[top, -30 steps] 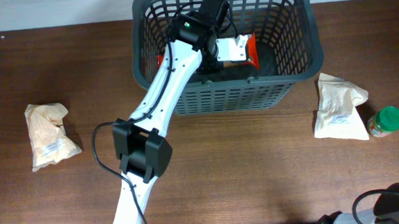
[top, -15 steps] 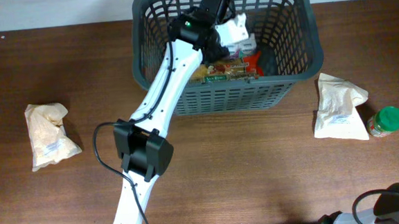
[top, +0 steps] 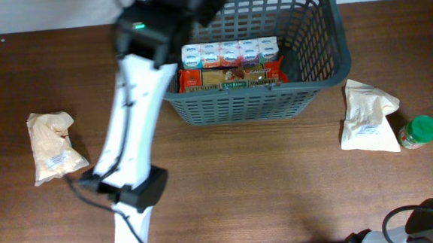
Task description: Pack container
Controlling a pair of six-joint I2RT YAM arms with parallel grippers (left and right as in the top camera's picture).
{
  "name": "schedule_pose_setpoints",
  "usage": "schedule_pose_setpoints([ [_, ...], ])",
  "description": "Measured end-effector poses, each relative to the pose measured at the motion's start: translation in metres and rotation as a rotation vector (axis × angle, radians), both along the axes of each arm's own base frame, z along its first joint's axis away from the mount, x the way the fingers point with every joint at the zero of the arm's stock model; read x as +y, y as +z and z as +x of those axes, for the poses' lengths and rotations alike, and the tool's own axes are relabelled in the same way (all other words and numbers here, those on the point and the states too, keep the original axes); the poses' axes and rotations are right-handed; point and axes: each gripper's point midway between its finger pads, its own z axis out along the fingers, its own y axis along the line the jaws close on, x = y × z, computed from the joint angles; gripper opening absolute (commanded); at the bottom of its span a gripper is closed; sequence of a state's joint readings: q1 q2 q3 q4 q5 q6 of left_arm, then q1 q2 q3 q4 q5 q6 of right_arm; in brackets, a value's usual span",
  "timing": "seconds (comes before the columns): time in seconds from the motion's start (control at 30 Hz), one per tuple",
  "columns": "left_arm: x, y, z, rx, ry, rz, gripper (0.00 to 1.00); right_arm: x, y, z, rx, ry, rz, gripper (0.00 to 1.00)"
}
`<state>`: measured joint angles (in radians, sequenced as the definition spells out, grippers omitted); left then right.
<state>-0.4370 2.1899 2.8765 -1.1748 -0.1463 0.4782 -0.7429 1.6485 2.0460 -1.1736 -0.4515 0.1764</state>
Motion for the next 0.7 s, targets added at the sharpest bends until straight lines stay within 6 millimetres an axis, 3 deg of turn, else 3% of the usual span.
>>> schedule_pose_setpoints([
  [0.13, 0.084, 0.032, -0.025, 0.000, 0.205, -0.021, 0.63, 0.000, 0.000, 0.000, 0.000, 0.000, 0.000, 0.98],
  [0.23, 0.161, 0.035, -0.046, 0.051, 0.419, -0.064, 0.77, 0.000, 0.000, 0.000, 0.000, 0.000, 0.000, 0.99],
  [0.3, 0.203, 0.018, -0.061, 0.143, 0.540, -0.083, 0.87, 0.000, 0.000, 0.000, 0.001, 0.000, 0.000, 0.99],
  [0.43, 0.266, -0.027, -0.075, 0.333, 0.692, -0.138, 0.92, 0.000, 0.000, 0.000, 0.000, 0.000, 0.000, 0.99],
  [0.57, 0.301, -0.083, -0.066, 0.513, 0.764, -0.195, 0.92, 0.000, 0.000, 0.000, 0.000, 0.000, 0.000, 0.99],
  [0.7, 0.322, -0.173, -0.050, 0.759, 0.813, -0.220, 0.90, 0.000, 0.000, 0.000, 0.000, 0.000, 0.001, 0.99],
])
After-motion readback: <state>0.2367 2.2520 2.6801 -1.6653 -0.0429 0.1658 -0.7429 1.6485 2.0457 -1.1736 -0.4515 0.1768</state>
